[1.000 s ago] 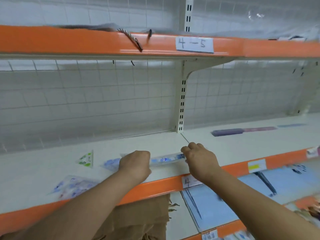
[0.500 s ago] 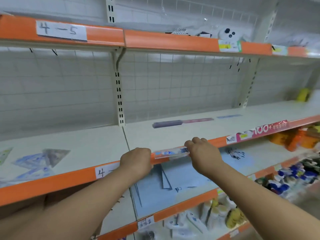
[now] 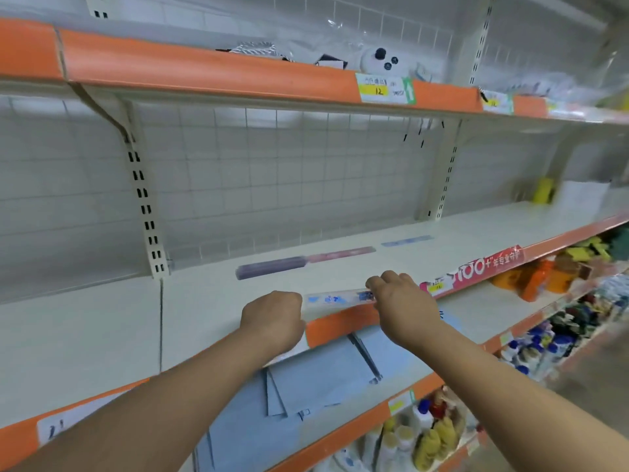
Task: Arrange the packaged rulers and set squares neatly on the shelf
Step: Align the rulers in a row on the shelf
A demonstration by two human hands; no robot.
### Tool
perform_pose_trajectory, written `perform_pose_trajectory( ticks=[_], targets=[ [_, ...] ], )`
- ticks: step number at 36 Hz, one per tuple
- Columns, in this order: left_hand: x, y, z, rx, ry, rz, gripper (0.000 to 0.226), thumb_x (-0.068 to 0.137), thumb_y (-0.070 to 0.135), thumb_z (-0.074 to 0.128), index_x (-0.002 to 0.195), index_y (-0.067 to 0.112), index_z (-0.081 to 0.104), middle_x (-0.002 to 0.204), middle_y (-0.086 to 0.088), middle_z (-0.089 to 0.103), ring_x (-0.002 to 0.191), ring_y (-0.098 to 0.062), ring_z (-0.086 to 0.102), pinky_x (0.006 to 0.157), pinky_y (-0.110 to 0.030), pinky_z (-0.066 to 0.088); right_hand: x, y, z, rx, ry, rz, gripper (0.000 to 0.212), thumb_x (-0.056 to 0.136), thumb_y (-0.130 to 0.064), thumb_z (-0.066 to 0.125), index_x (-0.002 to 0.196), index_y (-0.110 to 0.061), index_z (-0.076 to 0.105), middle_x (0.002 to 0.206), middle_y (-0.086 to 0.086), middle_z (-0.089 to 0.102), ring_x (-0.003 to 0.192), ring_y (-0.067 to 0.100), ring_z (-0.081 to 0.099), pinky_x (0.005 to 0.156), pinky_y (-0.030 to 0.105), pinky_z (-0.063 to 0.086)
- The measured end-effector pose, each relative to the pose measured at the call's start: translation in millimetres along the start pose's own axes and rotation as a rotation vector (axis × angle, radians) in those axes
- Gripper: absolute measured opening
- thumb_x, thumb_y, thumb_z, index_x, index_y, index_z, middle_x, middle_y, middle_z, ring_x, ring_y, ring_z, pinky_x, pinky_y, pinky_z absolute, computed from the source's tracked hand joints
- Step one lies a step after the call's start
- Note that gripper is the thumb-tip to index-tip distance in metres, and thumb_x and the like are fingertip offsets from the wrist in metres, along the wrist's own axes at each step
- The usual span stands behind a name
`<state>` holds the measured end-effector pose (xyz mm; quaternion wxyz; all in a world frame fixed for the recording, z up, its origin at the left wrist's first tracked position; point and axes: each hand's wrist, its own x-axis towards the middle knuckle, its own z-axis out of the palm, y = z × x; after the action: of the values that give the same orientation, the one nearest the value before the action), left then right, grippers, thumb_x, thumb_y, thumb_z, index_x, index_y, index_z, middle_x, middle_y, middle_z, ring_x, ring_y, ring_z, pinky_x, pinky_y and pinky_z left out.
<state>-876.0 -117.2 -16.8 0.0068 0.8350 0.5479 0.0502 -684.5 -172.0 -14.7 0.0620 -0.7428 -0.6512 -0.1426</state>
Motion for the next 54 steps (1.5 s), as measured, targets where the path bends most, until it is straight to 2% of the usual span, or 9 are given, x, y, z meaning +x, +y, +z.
perform_pose_trajectory(
  ticks=[4, 11, 23, 27, 35, 41, 45, 49, 54],
  targets=[
    [47.7, 5.3, 1.3, -0.024, -0.001, 0.023, 0.027, 0.095, 0.032, 0.048, 0.119, 0.021, 0.056, 0.119, 0.001, 0.061, 0.109, -0.021, 0.058, 0.081, -0.029, 0.045, 32.0, 18.6, 8.5, -0.005, 0.014, 0.021, 0.036, 0.092, -0.005, 0.045, 0.126, -0.016, 0.046, 0.118, 0.004, 0.05, 0.109, 0.023, 0.046, 0.063, 0.03, 0.034],
    [112.8, 21.5, 2.4, -0.042, 0.003, 0.077, 0.022, 0.095, 0.03, 0.048, 0.113, 0.02, 0.057, 0.114, 0.0, 0.062, 0.104, -0.022, 0.059, 0.074, -0.029, 0.047, 82.7, 52.0, 21.1, -0.009, 0.03, 0.089, 0.035, 0.092, -0.009, 0.049, 0.125, -0.017, 0.047, 0.117, 0.003, 0.05, 0.109, 0.022, 0.046, 0.064, 0.03, 0.039],
    [174.1, 57.7, 19.7, 0.001, -0.024, 0.087, 0.022, 0.096, 0.035, 0.047, 0.108, 0.021, 0.059, 0.11, 0.0, 0.064, 0.1, -0.021, 0.061, 0.071, -0.028, 0.046, 130.3, 99.6, 61.1, 0.019, -0.003, 0.067, 0.033, 0.094, -0.01, 0.046, 0.126, -0.017, 0.047, 0.117, 0.002, 0.05, 0.109, 0.021, 0.046, 0.068, 0.031, 0.044],
    [194.6, 74.9, 21.5, -0.004, -0.008, 0.042, 0.024, 0.096, 0.035, 0.047, 0.116, 0.024, 0.056, 0.115, 0.0, 0.062, 0.105, -0.022, 0.059, 0.077, -0.028, 0.044, 152.1, 123.7, 75.6, 0.021, 0.006, 0.015, 0.032, 0.094, -0.011, 0.046, 0.125, -0.019, 0.047, 0.117, 0.001, 0.051, 0.108, 0.02, 0.047, 0.066, 0.029, 0.042],
    [243.5, 124.2, 29.7, -0.024, 0.006, -0.073, 0.022, 0.097, 0.033, 0.045, 0.112, 0.022, 0.057, 0.111, 0.002, 0.06, 0.101, -0.02, 0.059, 0.074, -0.027, 0.041, 206.9, 186.0, 97.3, 0.066, -0.009, -0.103, 0.031, 0.092, -0.01, 0.046, 0.123, -0.018, 0.048, 0.114, 0.001, 0.049, 0.105, 0.022, 0.047, 0.064, 0.031, 0.04],
    [281.1, 179.3, 36.9, -0.003, 0.034, -0.199, 0.02, 0.096, 0.025, 0.04, 0.103, 0.019, 0.058, 0.104, 0.0, 0.062, 0.086, -0.02, 0.055, 0.066, -0.028, 0.038, 249.1, 251.3, 113.2, 0.075, -0.026, -0.22, 0.034, 0.091, -0.009, 0.046, 0.123, -0.018, 0.048, 0.114, 0.001, 0.05, 0.105, 0.021, 0.047, 0.064, 0.03, 0.04],
    [295.8, 204.3, 44.7, 0.002, 0.02, -0.278, 0.018, 0.094, 0.019, 0.04, 0.101, 0.017, 0.057, 0.104, -0.002, 0.063, 0.089, -0.021, 0.059, 0.066, -0.027, 0.038, 272.9, 286.0, 120.4, 0.076, -0.068, -0.259, 0.034, 0.09, -0.008, 0.047, 0.122, -0.019, 0.048, 0.113, 0.001, 0.049, 0.105, 0.021, 0.047, 0.068, 0.031, 0.044],
    [307.6, 219.7, 48.4, -0.012, 0.013, -0.33, 0.014, 0.092, 0.016, 0.041, 0.096, 0.017, 0.055, 0.107, -0.004, 0.062, 0.092, -0.022, 0.057, 0.068, -0.027, 0.038, 289.9, 306.4, 131.5, 0.077, -0.109, -0.307, 0.028, 0.091, -0.011, 0.047, 0.117, -0.019, 0.05, 0.11, 0.001, 0.05, 0.104, 0.021, 0.048, 0.065, 0.029, 0.04],
    [314.2, 231.2, 53.4, 0.011, 0.006, -0.393, 0.023, 0.092, 0.016, 0.042, 0.109, 0.015, 0.058, 0.113, -0.004, 0.062, 0.103, -0.023, 0.059, 0.07, -0.026, 0.038, 311.6, 318.6, 143.6, 0.093, -0.161, -0.365, 0.027, 0.092, -0.016, 0.048, 0.119, -0.022, 0.051, 0.112, 0.0, 0.052, 0.108, 0.02, 0.048, 0.068, 0.028, 0.038]
  ],
)
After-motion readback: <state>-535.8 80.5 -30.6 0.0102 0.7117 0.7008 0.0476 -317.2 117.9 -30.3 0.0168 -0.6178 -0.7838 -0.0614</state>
